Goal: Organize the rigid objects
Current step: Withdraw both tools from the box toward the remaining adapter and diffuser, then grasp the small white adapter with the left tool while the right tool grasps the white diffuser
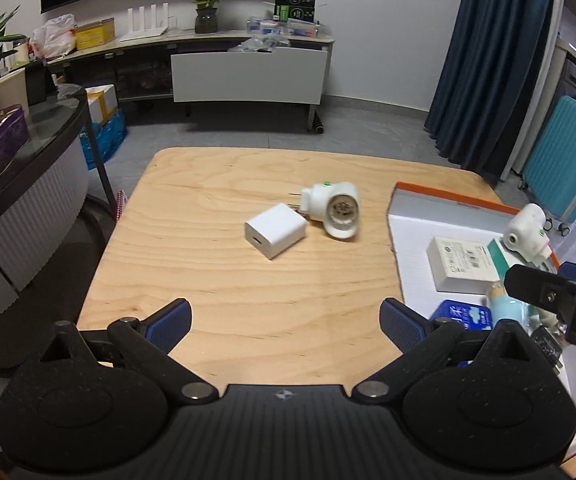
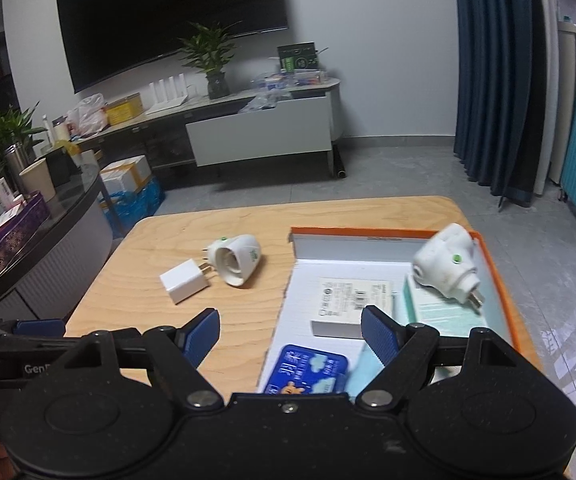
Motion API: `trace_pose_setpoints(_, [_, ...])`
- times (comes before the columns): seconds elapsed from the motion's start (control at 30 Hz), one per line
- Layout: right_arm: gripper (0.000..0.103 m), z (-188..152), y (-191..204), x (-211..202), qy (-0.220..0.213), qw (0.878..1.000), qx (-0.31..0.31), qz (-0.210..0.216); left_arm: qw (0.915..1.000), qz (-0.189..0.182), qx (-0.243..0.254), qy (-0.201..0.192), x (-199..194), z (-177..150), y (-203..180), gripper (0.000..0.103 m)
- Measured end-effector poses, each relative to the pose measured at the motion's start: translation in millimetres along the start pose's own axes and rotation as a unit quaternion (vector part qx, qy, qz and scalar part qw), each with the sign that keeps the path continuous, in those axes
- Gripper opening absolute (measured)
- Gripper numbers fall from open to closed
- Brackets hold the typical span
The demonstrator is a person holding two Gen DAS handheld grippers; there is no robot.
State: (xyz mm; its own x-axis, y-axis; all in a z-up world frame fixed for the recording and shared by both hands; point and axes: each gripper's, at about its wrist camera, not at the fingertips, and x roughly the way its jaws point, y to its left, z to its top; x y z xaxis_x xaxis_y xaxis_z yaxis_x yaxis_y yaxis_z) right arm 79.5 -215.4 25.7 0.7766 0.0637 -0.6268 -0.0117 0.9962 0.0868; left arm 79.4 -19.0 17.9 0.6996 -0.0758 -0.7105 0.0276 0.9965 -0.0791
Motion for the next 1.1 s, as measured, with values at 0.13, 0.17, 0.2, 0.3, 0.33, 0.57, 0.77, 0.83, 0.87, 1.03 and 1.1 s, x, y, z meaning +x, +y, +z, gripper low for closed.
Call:
trace_pose_setpoints(0.13, [0.092,4.1,8.1,5.3,0.003,1.0,-0.006,0.005,1.0,0.002,-0.003,0.0,2.3,2.1,7.2,0.103])
trace_pose_setpoints(0.17, [0.092,4.7,9.4,6.5,0.003,1.0,-0.007,0.007,1.0,0.003,-0.004,0.0,3.3,2.6,8.9,0.103])
trace_pose_setpoints(0.2, [0.092,5.2,10.7,8.2,0.004,1.0,-0.008,0.008,1.0,0.003,-0.006,0.001,4.5,3.0,10.6,0.103])
trace_pose_setpoints(0.3, [0.092,6.4,14.1,12.7,0.009,1.0,-0.013,0.009,1.0,0.003,-0.009,0.003,7.5,4.7,13.8,0.103])
trace_pose_setpoints(0.33, [0.092,6.9,15.2,14.2,0.01,1.0,-0.014,0.01,0.9999,0.003,-0.009,0.003,8.9,5.5,14.4,0.103])
trace_pose_setpoints(0.57, [0.092,9.9,17.4,25.7,0.018,1.0,-0.015,0.01,0.9999,0.001,-0.008,0.008,19.3,9.7,19.4,0.103])
trace_pose_setpoints(0.77, [0.092,11.9,20.7,37.2,0.024,0.999,-0.018,0.013,0.9999,0.0,-0.003,0.011,31.9,14.4,23.2,0.103])
trace_pose_setpoints(0.83, [0.092,12.3,20.9,41.3,0.026,0.999,-0.018,0.013,0.9999,-0.002,0.0,0.014,37.5,15.9,24.5,0.103])
trace_pose_setpoints(0.87, [0.092,12.2,21.1,43.4,0.027,0.999,-0.017,0.014,0.9999,-0.003,0.001,0.015,40.7,16.6,25.5,0.103])
trace_pose_setpoints(1.03, [0.092,12.1,21.1,52.7,0.035,0.999,-0.015,0.016,0.9997,-0.006,0.017,0.017,59.6,22.2,27.3,0.103])
trace_pose_setpoints(1.1, [0.092,12.3,20.3,55.4,0.036,0.999,-0.015,0.017,0.9995,-0.008,0.027,0.016,69.9,25.0,27.9,0.103])
